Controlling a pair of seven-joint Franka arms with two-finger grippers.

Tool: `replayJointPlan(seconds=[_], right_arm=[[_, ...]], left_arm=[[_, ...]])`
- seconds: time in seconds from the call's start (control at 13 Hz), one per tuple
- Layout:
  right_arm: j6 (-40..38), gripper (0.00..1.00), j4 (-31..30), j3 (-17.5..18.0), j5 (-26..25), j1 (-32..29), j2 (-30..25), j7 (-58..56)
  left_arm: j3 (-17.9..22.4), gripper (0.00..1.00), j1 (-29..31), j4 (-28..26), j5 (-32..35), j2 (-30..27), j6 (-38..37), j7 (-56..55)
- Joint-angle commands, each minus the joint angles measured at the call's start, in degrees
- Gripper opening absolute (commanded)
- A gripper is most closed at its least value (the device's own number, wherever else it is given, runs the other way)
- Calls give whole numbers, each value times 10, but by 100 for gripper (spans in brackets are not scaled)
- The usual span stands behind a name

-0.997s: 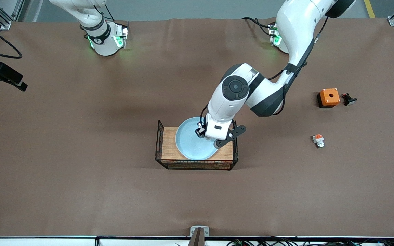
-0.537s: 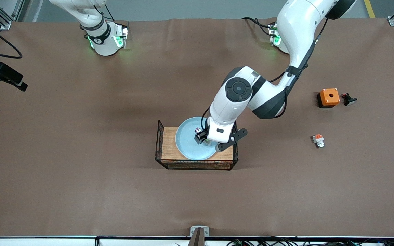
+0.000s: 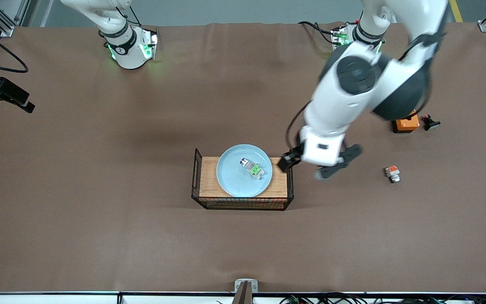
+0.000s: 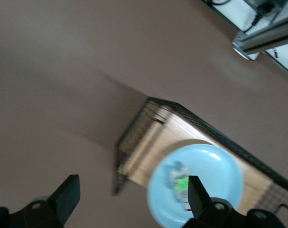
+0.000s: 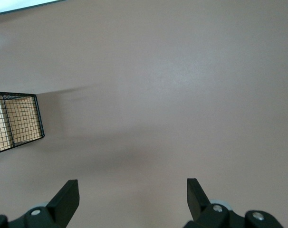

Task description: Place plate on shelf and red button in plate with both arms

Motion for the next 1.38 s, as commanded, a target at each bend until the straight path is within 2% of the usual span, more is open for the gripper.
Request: replayJointPlan(seconds=[0.0, 0.46, 0.69, 0.92, 1.0, 1.07, 1.15, 1.3], right_arm=[[-6, 100, 7, 4, -5, -3, 2, -7], [-6, 100, 7, 5, -4, -4, 3, -6], [-6, 100, 7, 6, -4, -2, 3, -7], [-5, 100, 7, 6, -4, -4, 2, -5], [-5, 100, 7, 6, -3, -4, 3, -6], [-5, 100, 7, 6, -4, -4, 2, -6], [-5, 100, 7, 6, -6, -4, 2, -7], [-5, 100, 7, 6, -5, -4, 3, -6]], left_arm=[[3, 100, 48, -25, 10, -59, -79, 120], [2, 100, 181, -28, 9, -131, -197, 393], [0, 100, 232, -36, 6, -147, -215, 484], [-1, 100, 239, -54, 5, -171, -211, 492], [2, 100, 233, -68, 5, -184, -205, 494], [4, 100, 226, -105, 3, -210, -179, 495], [20, 100, 212, -156, 1, -245, -149, 500], [66, 100, 175, -182, -14, -267, -142, 511]])
